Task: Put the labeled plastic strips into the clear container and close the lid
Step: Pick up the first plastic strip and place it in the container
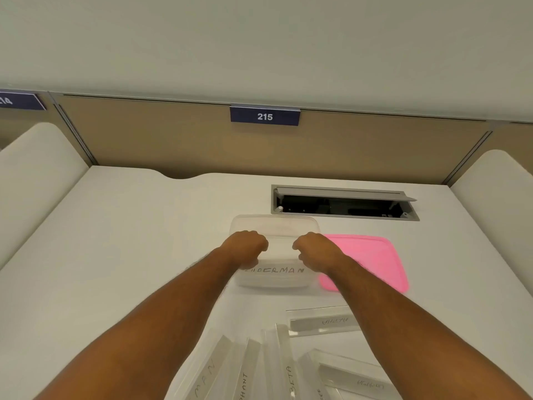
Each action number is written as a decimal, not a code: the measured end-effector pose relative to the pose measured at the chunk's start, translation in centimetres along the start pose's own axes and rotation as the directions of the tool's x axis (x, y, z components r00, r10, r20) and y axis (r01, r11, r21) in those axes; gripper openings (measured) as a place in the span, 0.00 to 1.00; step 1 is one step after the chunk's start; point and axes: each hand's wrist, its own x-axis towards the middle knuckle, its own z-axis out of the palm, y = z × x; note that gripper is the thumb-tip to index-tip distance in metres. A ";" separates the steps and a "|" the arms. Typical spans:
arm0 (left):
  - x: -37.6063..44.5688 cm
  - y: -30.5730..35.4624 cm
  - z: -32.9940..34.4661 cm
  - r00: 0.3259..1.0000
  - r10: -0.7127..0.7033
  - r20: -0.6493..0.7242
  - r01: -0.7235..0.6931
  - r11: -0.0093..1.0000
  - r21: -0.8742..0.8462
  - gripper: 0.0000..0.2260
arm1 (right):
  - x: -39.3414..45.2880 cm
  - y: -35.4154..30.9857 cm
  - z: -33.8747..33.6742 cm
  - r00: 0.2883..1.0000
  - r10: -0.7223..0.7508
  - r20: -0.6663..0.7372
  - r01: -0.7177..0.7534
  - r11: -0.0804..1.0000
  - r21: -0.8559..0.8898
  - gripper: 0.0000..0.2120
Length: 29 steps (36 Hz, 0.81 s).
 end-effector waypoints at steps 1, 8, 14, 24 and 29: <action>-0.2 0.2 -0.1 1.000 0.000 -0.023 0.000 1.000 -0.014 0.20 | -0.2 0.0 -0.2 1.000 -0.002 -0.016 0.002 1.000 0.005 0.14; -1.8 1.5 -0.8 0.976 0.025 -0.214 -0.033 0.999 -0.036 0.15 | -1.8 -0.6 -1.0 0.995 -0.033 -0.089 0.030 0.999 -0.033 0.11; -3.3 3.2 -1.0 0.924 0.076 -0.375 -0.104 0.993 -0.054 0.12 | -3.3 -1.2 -1.0 0.977 -0.079 -0.198 0.068 0.996 -0.062 0.10; -6.1 6.6 0.1 0.839 0.157 -0.521 -0.221 0.973 -0.064 0.06 | -6.4 -2.2 -0.9 0.918 -0.127 -0.377 0.136 0.991 -0.002 0.05; -7.5 8.1 1.3 0.838 0.179 -0.516 -0.266 0.959 -0.099 0.04 | -8.2 -2.6 0.4 0.920 -0.122 -0.372 0.142 0.989 0.027 0.05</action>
